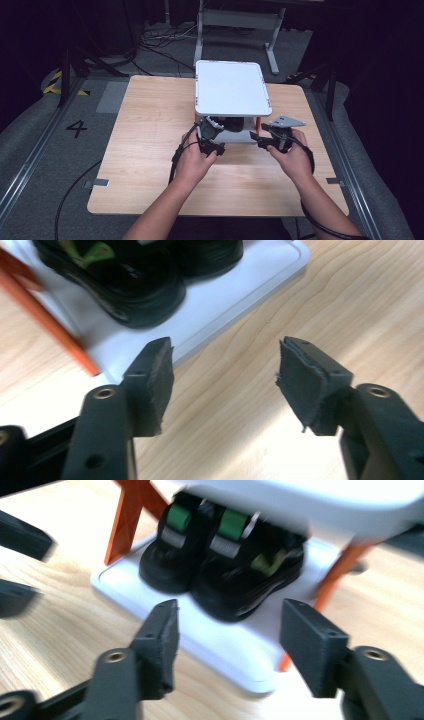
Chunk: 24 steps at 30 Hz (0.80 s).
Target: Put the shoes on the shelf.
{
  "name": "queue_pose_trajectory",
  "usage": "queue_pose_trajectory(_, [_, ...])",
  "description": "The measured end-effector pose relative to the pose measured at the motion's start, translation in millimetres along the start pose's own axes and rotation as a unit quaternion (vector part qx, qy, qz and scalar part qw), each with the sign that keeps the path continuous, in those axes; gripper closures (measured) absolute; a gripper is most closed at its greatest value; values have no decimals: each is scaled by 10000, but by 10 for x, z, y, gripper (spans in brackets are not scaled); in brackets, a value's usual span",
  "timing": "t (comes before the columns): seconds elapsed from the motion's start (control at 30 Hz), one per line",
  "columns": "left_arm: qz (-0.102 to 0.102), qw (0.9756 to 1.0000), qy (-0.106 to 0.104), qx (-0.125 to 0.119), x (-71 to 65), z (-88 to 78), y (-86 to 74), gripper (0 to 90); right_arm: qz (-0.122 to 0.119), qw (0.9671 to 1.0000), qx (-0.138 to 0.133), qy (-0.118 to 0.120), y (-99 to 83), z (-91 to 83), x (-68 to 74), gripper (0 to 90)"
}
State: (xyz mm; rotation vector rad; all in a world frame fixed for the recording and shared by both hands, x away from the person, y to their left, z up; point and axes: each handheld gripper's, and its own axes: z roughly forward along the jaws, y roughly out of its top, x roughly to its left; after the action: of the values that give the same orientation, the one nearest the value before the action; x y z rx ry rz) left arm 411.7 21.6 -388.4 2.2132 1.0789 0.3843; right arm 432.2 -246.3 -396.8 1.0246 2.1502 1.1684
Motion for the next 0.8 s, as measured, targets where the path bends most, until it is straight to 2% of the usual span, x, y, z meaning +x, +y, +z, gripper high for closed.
queue_pose_trajectory(0.03, [0, 10000, 0, 0, 0, 0, 0, 349, 8, 10000, -13, 3, 20, -60, -41, 376])
queue_pose_trajectory(0.13, [53, 9999, 89, -121, 134, -229, -103, 294, 236, 9996, -32, 125, 23, -235, -177, 329])
queue_pose_trajectory(0.23, [-46, 9998, 94, -197, 209, -315, -172, 209, 518, 9986, 62, -19, -30, -362, -288, 249])
queue_pose_trajectory(0.27, [-87, 9998, 103, -176, 250, -366, -211, 209, 518, 9986, 62, -19, -30, -362, -288, 249])
queue_pose_trajectory(0.3, [-138, 9995, 145, -232, 306, -440, -268, 194, 121, 9996, 246, 111, -88, -455, -385, 177])
queue_pose_trajectory(0.33, [-138, 9995, 145, -232, 306, -440, -268, 190, 121, 9996, 246, 111, -88, -455, -385, 177])
queue_pose_trajectory(0.37, [-134, 9995, 170, -228, 369, -502, -327, 190, 99, 9995, 277, 148, -111, -480, -408, 162])
queue_pose_trajectory(0.43, [-97, 9996, 213, -166, 432, -570, -400, 171, 77, 9990, 321, 305, -175, -567, -475, 156])
queue_pose_trajectory(0.5, [29, 9999, 115, -19, 524, -660, -508, 171, -236, 9984, 273, 441, -227, -705, -527, 157])
queue_pose_trajectory(0.53, [154, 9998, 102, 102, 574, -705, -559, 170, -316, 9984, 202, 422, -250, -772, -546, 155])
queue_pose_trajectory(0.6, [237, 9995, 55, 219, 649, -768, -650, 169, -409, 9984, 234, 327, -287, -870, -595, 153])
queue_pose_trajectory(0.63, [237, 9995, 55, 219, 649, -768, -650, 168, -428, 9980, 307, 336, -301, -901, -618, 154])
queue_pose_trajectory(0.67, [166, 9993, 38, 335, 715, -815, -736, 169, -411, 9979, 404, 293, -323, -935, -644, 153])
queue_pose_trajectory(0.77, [219, 9991, 140, 345, 792, -848, -810, 169, -445, 9965, 643, 298, -398, -978, -718, 155])
queue_pose_trajectory(0.8, [170, 9987, 250, 401, 893, -872, -891, 168, -392, 9961, 735, 302, -439, -980, -752, 154])
